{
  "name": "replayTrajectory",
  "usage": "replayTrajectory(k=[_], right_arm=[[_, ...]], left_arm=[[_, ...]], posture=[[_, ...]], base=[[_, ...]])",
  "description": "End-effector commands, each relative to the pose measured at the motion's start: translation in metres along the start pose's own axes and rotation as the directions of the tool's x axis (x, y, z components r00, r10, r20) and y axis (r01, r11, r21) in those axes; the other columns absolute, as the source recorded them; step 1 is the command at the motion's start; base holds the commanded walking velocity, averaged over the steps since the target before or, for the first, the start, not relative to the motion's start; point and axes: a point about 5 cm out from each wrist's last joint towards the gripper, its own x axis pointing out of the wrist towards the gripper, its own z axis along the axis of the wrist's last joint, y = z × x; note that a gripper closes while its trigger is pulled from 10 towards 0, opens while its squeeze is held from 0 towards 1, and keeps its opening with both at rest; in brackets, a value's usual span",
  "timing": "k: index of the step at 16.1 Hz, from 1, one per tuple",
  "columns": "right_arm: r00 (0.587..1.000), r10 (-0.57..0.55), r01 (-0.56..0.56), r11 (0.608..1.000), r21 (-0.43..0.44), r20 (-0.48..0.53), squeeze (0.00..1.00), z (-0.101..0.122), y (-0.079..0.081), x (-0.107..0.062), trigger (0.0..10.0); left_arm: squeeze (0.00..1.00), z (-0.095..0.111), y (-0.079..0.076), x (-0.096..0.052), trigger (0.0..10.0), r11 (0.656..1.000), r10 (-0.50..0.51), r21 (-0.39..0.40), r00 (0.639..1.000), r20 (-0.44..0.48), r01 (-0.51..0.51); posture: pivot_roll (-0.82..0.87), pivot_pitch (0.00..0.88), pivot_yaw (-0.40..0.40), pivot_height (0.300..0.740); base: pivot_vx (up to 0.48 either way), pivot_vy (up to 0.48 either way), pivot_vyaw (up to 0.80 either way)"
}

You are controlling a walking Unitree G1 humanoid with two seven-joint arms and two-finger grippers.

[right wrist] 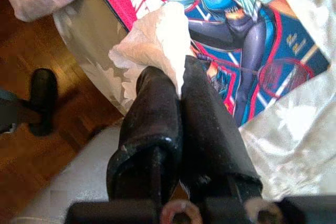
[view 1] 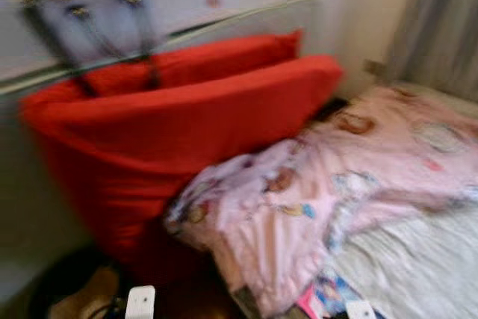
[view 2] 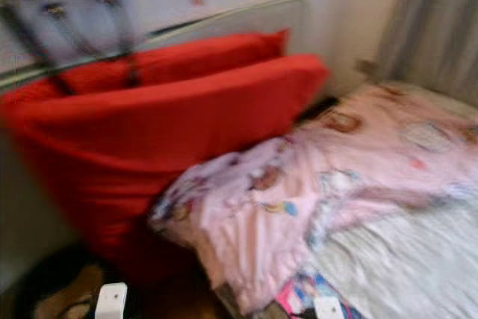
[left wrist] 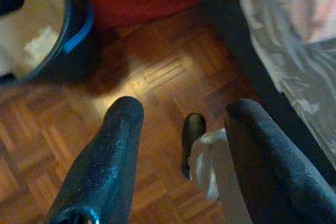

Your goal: Clean up the room

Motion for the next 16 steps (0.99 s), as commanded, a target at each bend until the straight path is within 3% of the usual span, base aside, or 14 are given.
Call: replayTrajectory(k=[1,5,12,16], right_arm=[[0.999,0.029,-0.029,1.0,0.001,0.022,0.0,0.006,0.008,0.002,10.0],[1.0,0.028,-0.028,1.0,0.013,0.003,0.0,0.0,0.004,0.0,10.0],[0.997,0.073,-0.073,0.997,-0.012,0.025,0.0,0.015,0.043,0.008,10.0],[0.998,0.056,-0.056,0.998,-0.008,0.012,0.0,0.006,0.03,0.005,10.0]], left_arm=[[0.0,-0.006,0.006,-0.002,10.0,1.0,0.016,0.01,1.0,-0.025,-0.015],[0.0,-0.007,0.008,-0.002,10.0,1.0,0.023,-0.003,0.999,-0.025,-0.023],[0.0,-0.006,0.006,-0.002,10.0,1.0,0.014,-0.016,1.0,-0.021,-0.014],[0.0,-0.007,0.006,-0.002,10.0,1.0,0.012,-0.015,1.0,-0.029,-0.013]], posture=[[0.04,0.0,-0.023,0.74],[0.05,0.0,-0.021,0.74],[0.05,0.0,-0.011,0.74],[0.05,0.0,-0.011,0.74]], base=[[0.0,0.0,0.8],[0.0,0.0,0.0],[0.0,0.0,0.0],[0.0,0.216,0.0]])
